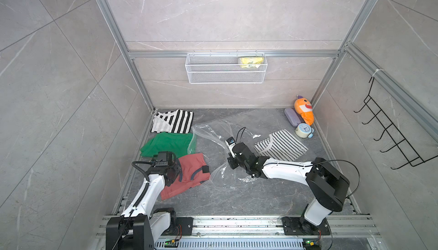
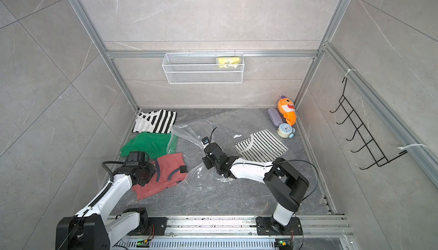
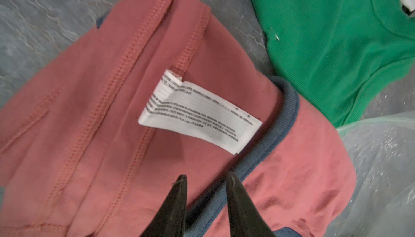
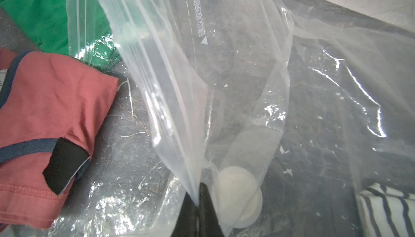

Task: Take the tank top out of the vacuum bag
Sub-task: Take out the tank top from the vacuum bag.

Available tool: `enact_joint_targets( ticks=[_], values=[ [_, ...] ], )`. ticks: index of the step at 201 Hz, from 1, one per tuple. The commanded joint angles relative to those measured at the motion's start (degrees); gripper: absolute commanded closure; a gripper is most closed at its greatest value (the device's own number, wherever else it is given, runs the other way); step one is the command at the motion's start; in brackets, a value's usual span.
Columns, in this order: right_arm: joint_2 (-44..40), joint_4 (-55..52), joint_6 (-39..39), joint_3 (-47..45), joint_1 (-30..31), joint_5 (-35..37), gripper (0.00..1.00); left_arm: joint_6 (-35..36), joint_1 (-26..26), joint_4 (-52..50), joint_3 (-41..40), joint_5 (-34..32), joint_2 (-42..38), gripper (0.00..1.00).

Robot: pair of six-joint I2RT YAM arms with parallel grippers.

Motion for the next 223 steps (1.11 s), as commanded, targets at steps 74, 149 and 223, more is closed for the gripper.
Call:
enact_joint_targets(
  ticks=[74,149,223],
  values=[
    [-3.4,2.1,0.8,-1.8,0.2,2.8,1.00,-0.3,8.7,5.1,-3.0,4.1,4.3,0.66],
    [-3.4,1.9,0.3,-1.8,0.2,3.9,1.00,1.6,17.3,7.0,-3.5,7.0,7.0,0.66],
    [-3.5,2.0,0.2,-1.9,0.2,4.1,1.00,7.4,27.6,7.2,-0.1,10.8,13.3,0.65]
  ],
)
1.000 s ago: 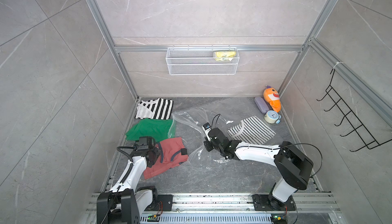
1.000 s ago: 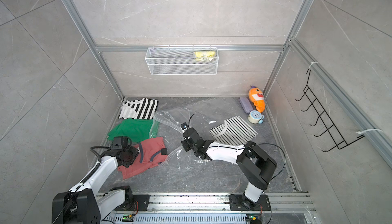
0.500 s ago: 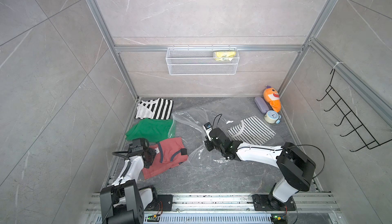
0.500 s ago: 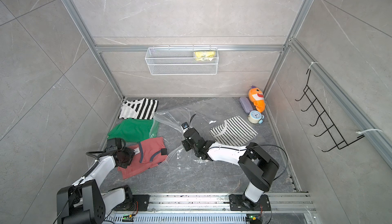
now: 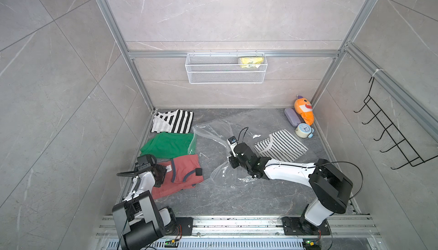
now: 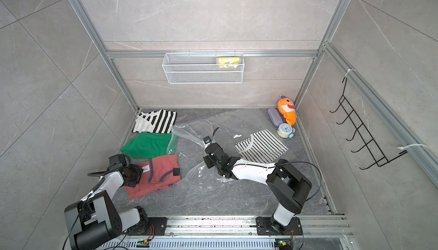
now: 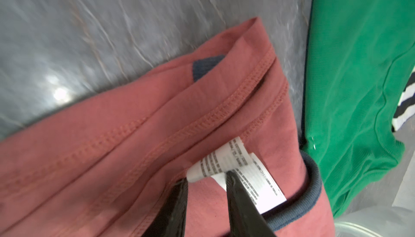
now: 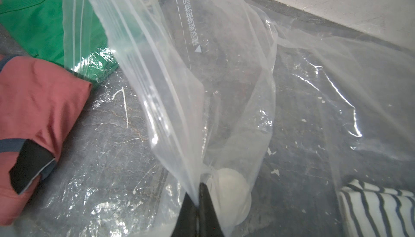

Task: Take the tank top out of the vacuum bag
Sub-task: Take out the tank top from the vacuum bag.

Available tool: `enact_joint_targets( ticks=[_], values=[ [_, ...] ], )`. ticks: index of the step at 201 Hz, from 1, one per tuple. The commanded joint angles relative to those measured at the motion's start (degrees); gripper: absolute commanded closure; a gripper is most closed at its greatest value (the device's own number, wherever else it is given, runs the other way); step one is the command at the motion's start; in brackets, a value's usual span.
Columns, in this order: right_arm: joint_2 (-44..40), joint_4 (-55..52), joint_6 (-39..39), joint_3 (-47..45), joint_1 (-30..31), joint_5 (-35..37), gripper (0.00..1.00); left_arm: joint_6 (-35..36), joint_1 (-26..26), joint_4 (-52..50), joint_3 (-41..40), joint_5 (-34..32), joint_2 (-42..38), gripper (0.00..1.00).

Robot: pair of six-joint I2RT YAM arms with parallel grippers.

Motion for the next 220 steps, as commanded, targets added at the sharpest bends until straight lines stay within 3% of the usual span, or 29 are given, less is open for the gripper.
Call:
enact_joint_targets(
  ticks=[1,25,57,88,113,147,220],
  values=[
    [-1.9,0.7,0.2,-0.8,0.2,1.9,1.00,3.3,4.6,-0.9,0.1,1.8,4.3,0.66],
    [-2.0,0.6,0.2,-0.9,0.1,2.3,1.00,5.1,5.5,-0.9,1.4,0.5,6.8,0.65],
    [-1.7,0.7,0.2,-0.9,0.2,2.4,1.00,8.4,3.7,-3.0,4.3,-2.6,3.3,0.65],
    [-1.3,1.0,0.4,-0.8,0.2,2.3,1.00,8.3,-7.2,-12.3,9.5,-15.3,-4.8,0.63],
    [-1.0,1.4,0.5,-0.9,0.1,1.9,1.00,2.7,-16.8,-13.9,10.3,-15.6,-8.5,0.63],
    [-0.3,1.8,0.6,-0.8,0.1,1.8,1.00,-5.4,-28.3,-13.4,9.9,-14.8,-6.1,0.63],
    [-0.5,1.9,0.7,-1.0,0.2,2.1,1.00,-9.0,-30.4,-9.0,5.9,-11.4,1.6,0.63]
  ],
)
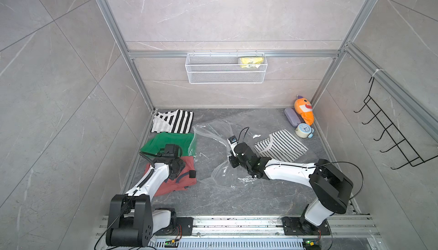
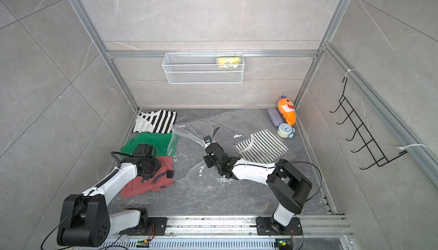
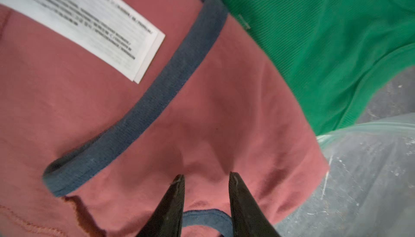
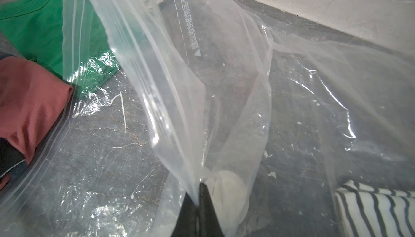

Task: Take the tank top out of the vacuum bag
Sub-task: Take out the tank top from the vacuum bag.

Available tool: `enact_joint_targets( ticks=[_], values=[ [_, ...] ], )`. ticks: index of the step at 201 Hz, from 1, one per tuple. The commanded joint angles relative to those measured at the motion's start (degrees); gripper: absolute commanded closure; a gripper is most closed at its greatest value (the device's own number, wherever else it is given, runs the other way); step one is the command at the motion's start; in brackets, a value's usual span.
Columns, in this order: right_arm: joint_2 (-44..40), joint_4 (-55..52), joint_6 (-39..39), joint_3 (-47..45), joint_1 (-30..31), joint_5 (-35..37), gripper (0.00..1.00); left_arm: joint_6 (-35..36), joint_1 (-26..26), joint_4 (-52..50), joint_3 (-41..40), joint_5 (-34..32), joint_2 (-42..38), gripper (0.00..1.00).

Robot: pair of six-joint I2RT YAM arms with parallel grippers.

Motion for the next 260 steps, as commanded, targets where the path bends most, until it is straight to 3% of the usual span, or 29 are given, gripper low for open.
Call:
enact_joint_targets(
  ticks=[1,90,131,187,204,228,260],
  values=[
    [-0.4,1.0,0.7,-0.8,0.2,1.3,1.00,-2.7,-0.1,0.8,-1.0,0.8,0.3,0.63],
    [-1.5,1.3,0.7,-1.5,0.1,2.0,1.00,-4.0,1.9,-4.7,-3.0,-2.0,-3.0,0.63],
    [-1.9,1.4,0.7,-1.7,0.1,2.1,1.00,-0.7,7.6,-5.5,-4.6,-2.1,-6.0,0.63],
    [-2.3,1.5,0.5,-1.9,0.2,2.4,1.00,4.7,13.7,-4.0,-4.9,-2.1,-4.3,0.63],
    [-2.3,1.6,0.6,-1.9,0.1,2.4,1.00,7.1,11.5,-4.8,-2.8,-4.8,-5.1,0.63],
    [-2.0,2.0,0.5,-2.0,0.1,2.5,1.00,7.2,1.0,-11.8,5.1,-17.7,-6.9,0.61],
    [-3.1,2.3,0.7,-2.6,0.2,2.2,1.00,7.2,-1.7,-13.0,10.9,-13.9,-2.2,0.61]
  ],
)
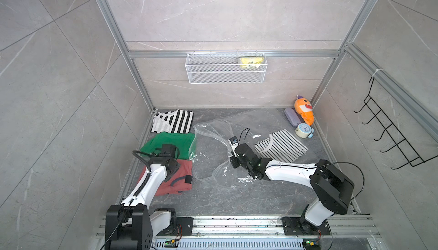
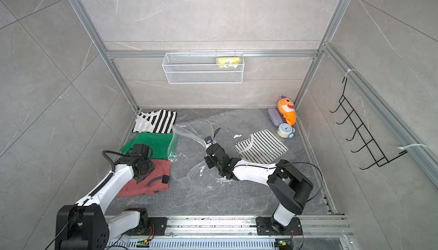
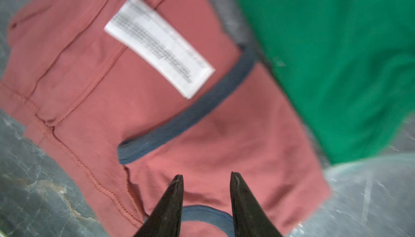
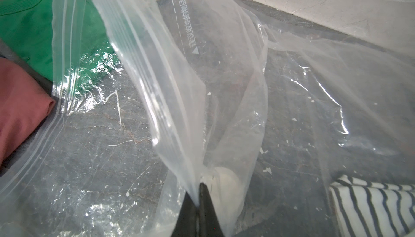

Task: Take the tank top out of the vacuum bag
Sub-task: Take out the tank top from the vacuum bag.

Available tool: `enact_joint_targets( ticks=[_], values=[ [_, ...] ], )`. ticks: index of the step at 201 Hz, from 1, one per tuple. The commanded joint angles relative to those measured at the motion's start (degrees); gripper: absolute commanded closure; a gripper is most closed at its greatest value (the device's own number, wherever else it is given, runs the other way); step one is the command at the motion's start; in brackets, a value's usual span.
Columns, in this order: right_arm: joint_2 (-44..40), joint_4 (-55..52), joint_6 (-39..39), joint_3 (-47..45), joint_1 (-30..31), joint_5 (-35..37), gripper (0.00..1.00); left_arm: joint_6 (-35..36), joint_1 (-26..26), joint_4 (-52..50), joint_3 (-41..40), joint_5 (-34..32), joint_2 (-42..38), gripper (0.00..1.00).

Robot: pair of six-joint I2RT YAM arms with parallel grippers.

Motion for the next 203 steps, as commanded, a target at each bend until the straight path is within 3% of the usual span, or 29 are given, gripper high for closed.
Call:
enact_joint_targets(
  ticks=[1,73,118,203],
  values=[
    [-2.4,1.5,0.8,-1.4,0.2,1.3,1.00,1.1,-1.7,-3.0,3.7,-2.8,2.6,0.61],
    [-2.6,2.7,0.4,-2.0,0.2,2.1,1.00,-4.3,-3.7,7.3,-1.9,3.4,11.8,0.61],
    [-2.6,3.0,0.3,-2.1,0.2,2.1,1.00,-5.0,-2.8,6.7,-3.2,1.1,12.2,0.61],
    [-3.5,3.1,0.3,-2.6,0.2,2.1,1.00,-4.8,2.0,10.2,-7.8,2.8,12.5,0.62]
  ],
)
